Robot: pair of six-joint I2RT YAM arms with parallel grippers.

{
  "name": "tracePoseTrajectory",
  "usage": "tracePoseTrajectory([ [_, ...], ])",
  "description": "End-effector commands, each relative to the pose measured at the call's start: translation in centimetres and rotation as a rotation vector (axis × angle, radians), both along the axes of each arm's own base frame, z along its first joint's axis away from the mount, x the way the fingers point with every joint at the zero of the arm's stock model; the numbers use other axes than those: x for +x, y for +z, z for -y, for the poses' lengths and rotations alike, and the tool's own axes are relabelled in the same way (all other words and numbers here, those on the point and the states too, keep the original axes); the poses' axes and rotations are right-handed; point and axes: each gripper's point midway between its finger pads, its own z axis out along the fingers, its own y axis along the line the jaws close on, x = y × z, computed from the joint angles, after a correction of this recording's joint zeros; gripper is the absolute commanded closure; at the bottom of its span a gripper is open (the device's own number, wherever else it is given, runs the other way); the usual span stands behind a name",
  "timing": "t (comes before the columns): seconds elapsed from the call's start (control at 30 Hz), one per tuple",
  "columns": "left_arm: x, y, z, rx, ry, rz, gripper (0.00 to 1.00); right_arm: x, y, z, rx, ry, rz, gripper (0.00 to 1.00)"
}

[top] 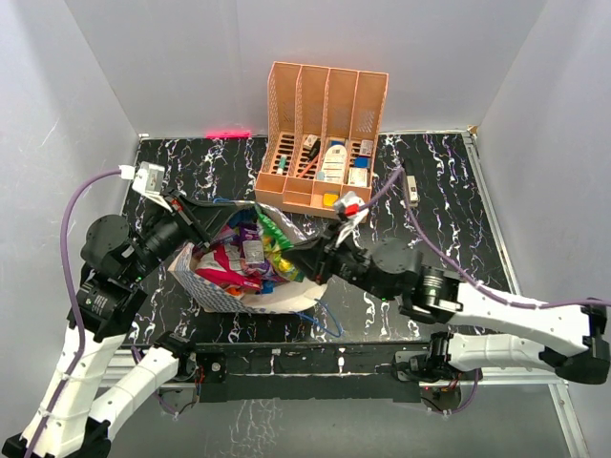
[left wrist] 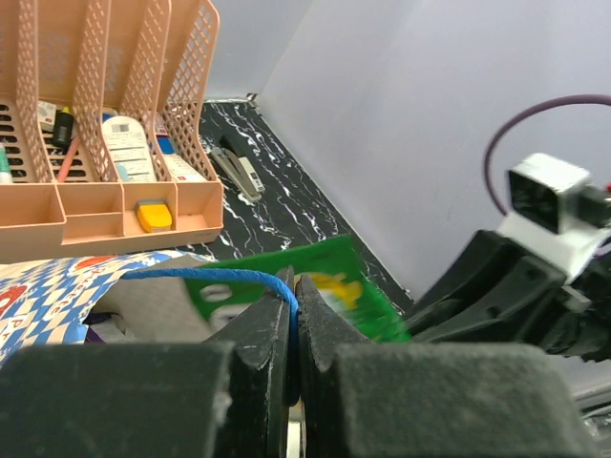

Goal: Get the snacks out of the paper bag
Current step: Take out the snack from the paper bag, then place the snack at the center of the board.

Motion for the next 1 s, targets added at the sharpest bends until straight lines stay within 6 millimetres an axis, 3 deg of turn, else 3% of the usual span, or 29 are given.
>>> tracePoseTrajectory([
  [0.0, -0.3, 1.2, -0.5, -0.028, 0.025, 0.047, 1.00, 0.7, 5.6, 4.5, 0.086, -0.119, 0.058, 0.93],
  [0.1, -0.5, 1.3, -0.6, -0.027, 0.022, 0.056, 1.00, 2.0, 5.8, 8.4, 0.020, -0.264, 0.057, 0.93],
  [0.2, -0.7, 1.5, -0.7, -0.019, 0.023, 0.065, 1.00, 4.0, 5.6, 13.6, -0.055, -0.501, 0.033, 0.93],
  [0.3, -1.0, 1.8, -0.8, -0.014, 0.020, 0.079, 1.00, 5.6, 3.0, 19.0, -0.159, -0.777, -0.004, 0.93],
  [0.37, -1.1, 1.9, -0.8, -0.012, 0.018, 0.087, 1.00, 6.0, 1.0, 21.3, -0.239, -0.902, 0.006, 0.93],
  [0.53, -0.8, 1.9, -0.5, 0.001, 0.001, 0.091, 1.00, 7.1, -2.3, 23.5, -0.375, -1.111, 0.064, 0.93],
  [0.6, -0.7, 2.1, -0.2, 0.005, -0.011, 0.091, 1.00, 8.1, -3.5, 23.5, -0.439, -1.158, 0.069, 0.93],
  [0.7, -0.6, 2.3, 0.2, 0.016, -0.032, 0.090, 1.00, 11.9, -6.7, 24.0, -0.581, -1.177, 0.000, 0.93],
  [0.73, -0.5, 2.3, 0.3, 0.021, -0.035, 0.087, 1.00, 13.7, -8.0, 25.6, -0.624, -1.207, -0.044, 0.93],
  [0.8, -0.5, 2.3, 0.3, 0.027, -0.038, 0.087, 1.00, 16.3, -10.5, 26.9, -0.659, -1.197, -0.105, 0.93],
  [0.97, -0.7, 2.5, 0.5, 0.025, -0.053, 0.092, 1.00, 19.6, -15.7, 30.2, -0.773, -1.209, -0.240, 0.93],
])
